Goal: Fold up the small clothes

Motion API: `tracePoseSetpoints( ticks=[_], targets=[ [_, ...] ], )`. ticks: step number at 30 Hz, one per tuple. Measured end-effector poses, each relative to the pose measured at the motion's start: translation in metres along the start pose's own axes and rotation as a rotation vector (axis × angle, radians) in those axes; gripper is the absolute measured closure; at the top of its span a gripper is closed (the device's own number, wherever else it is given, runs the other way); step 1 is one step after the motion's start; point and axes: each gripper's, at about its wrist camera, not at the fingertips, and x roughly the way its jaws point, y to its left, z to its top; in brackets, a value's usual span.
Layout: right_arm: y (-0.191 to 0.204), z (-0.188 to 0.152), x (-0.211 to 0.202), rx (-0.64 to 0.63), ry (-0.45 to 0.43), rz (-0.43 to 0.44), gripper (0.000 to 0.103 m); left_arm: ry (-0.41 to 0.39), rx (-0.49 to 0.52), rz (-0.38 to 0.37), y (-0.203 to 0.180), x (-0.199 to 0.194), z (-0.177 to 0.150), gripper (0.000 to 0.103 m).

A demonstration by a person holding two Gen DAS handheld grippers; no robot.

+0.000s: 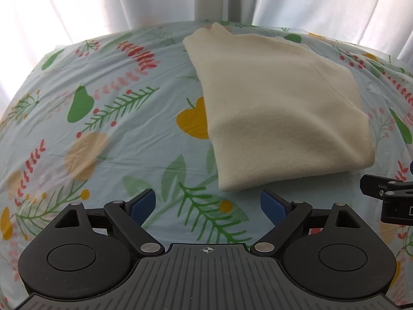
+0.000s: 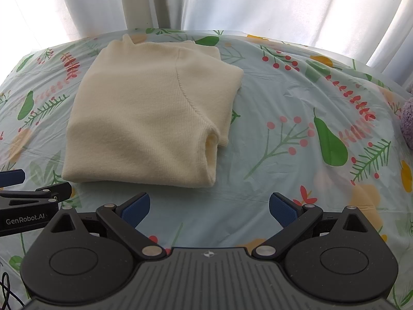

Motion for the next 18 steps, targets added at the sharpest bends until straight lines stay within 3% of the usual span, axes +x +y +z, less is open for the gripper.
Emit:
tracePoseSetpoints(
  ticks=[18],
  targets=[
    [-0.0008,0.0011,0.0012,-0.013,-0.008,-0.017,0.004,-0.003,0.018,-0.007,-0.0019,-0.0008,-0.0025,0.010]
  ],
)
